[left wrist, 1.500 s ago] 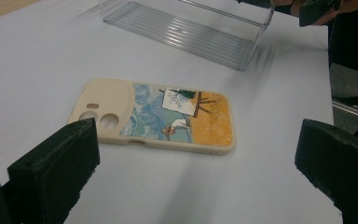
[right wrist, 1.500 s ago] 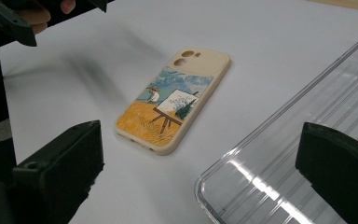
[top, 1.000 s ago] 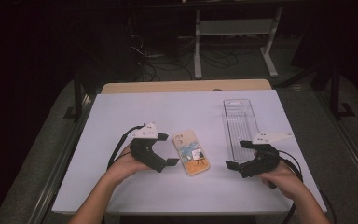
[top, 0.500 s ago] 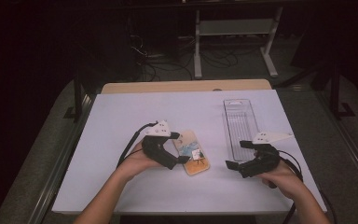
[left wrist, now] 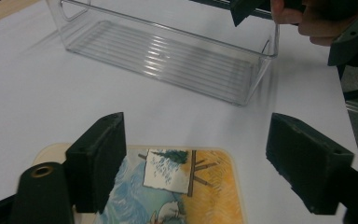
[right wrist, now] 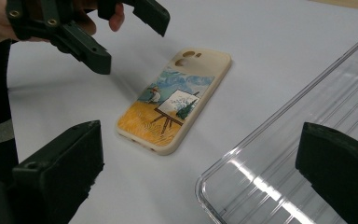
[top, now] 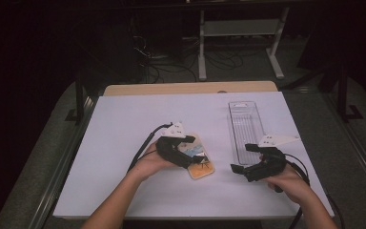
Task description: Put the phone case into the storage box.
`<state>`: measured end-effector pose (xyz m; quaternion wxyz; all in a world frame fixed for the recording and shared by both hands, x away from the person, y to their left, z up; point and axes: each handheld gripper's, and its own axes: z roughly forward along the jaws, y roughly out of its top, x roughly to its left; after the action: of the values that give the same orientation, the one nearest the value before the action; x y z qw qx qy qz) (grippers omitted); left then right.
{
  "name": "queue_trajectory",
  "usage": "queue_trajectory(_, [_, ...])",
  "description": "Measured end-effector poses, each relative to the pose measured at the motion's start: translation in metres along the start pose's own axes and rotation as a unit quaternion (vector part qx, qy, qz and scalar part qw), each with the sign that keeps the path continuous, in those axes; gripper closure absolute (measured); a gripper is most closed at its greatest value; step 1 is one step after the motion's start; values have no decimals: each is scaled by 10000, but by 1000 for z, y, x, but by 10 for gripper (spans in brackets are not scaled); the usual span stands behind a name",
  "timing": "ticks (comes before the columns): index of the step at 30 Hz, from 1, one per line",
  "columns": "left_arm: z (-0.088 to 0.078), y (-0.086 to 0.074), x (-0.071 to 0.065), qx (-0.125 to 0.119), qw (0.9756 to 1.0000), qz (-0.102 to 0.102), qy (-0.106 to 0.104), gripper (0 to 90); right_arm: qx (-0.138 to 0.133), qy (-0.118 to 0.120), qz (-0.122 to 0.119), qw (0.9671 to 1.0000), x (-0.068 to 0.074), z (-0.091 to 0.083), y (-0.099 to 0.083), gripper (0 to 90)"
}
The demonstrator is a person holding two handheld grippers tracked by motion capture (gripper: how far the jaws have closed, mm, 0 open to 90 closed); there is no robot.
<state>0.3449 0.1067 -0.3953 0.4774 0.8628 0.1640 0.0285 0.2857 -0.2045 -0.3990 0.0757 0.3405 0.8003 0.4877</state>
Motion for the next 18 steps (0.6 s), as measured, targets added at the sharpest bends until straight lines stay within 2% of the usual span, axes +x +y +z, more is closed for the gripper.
queue_trajectory(5, [9, 0, 0, 33, 10000, 29, -28, 312, 7, 1, 36, 10000, 0, 0, 0, 4])
queue_trajectory(10, [21, 0, 2, 27, 9999, -151, -40, 424, 7, 2, 25, 10000, 0, 0, 0, 4])
queue_trajectory(14, [32, -2, 4, 160, 9997, -175, -91, 525, 2, -5, 23, 10000, 0, 0, 0, 4])
queue_trajectory(15, [35, -2, 4, 180, 9997, -109, -92, 550, 3, -7, 29, 10000, 0, 0, 0, 4])
queue_trajectory(18, [45, -3, 4, 280, 9995, -114, -126, 622, 2, -7, 25, 10000, 0, 0, 0, 4])
